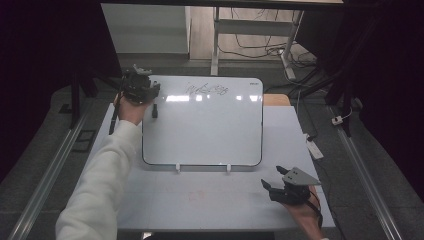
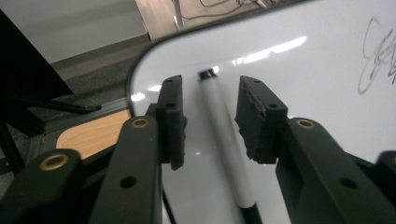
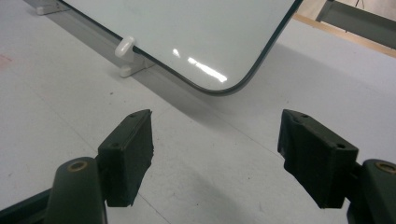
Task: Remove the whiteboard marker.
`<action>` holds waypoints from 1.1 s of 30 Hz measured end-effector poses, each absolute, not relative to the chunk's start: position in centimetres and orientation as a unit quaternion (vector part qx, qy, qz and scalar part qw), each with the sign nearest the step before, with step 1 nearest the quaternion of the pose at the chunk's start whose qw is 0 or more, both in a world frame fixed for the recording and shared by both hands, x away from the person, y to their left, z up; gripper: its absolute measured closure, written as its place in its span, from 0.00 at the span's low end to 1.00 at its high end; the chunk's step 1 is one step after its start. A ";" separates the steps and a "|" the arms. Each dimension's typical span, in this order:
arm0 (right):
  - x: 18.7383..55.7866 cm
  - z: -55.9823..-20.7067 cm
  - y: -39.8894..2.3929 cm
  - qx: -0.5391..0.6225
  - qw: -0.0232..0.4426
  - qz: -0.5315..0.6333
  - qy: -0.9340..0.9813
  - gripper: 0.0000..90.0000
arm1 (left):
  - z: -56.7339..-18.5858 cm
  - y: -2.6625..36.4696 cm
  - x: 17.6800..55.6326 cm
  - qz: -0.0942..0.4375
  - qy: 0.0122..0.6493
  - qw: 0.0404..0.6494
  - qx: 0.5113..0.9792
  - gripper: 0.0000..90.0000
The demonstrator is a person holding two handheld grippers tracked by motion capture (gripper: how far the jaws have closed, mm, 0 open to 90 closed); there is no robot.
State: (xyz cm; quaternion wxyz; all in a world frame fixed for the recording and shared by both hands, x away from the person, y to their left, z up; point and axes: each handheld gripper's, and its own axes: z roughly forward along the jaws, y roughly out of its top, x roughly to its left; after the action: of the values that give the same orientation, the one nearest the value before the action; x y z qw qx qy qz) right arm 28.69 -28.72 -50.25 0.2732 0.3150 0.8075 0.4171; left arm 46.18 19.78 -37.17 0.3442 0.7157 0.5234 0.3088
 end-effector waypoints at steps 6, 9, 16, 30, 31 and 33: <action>28.7 -50.4 -28.7 0.317 0.277 0.412 0.808 0.29 | -37.3 19.0 46.2 0.317 0.519 0.337 0.719 0.82; 28.7 -50.4 -28.7 0.318 0.279 0.411 0.808 0.29 | -37.3 18.9 46.2 0.311 0.520 0.343 0.718 0.86; 28.7 -50.3 -28.8 0.319 0.284 0.413 0.804 0.30 | -36.9 19.4 45.6 0.309 0.513 0.356 0.717 0.90; 28.8 -49.6 -27.8 0.317 0.267 0.436 0.799 0.31 | -35.2 18.7 39.2 0.262 0.420 0.435 0.753 0.90; 28.8 -49.6 -27.8 0.317 0.267 0.436 0.799 0.31 | -35.2 18.7 39.2 0.262 0.420 0.435 0.753 0.90; 29.0 -49.2 -27.1 0.312 0.258 0.443 0.800 0.31 | -35.5 18.0 38.2 0.254 0.405 0.441 0.759 0.90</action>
State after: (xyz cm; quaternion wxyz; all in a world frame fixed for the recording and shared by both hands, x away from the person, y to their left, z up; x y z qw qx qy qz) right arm 28.97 -27.11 -49.24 0.2582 0.3121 0.8000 0.4426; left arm 38.19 18.04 -35.50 0.4410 0.7595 0.4055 0.2536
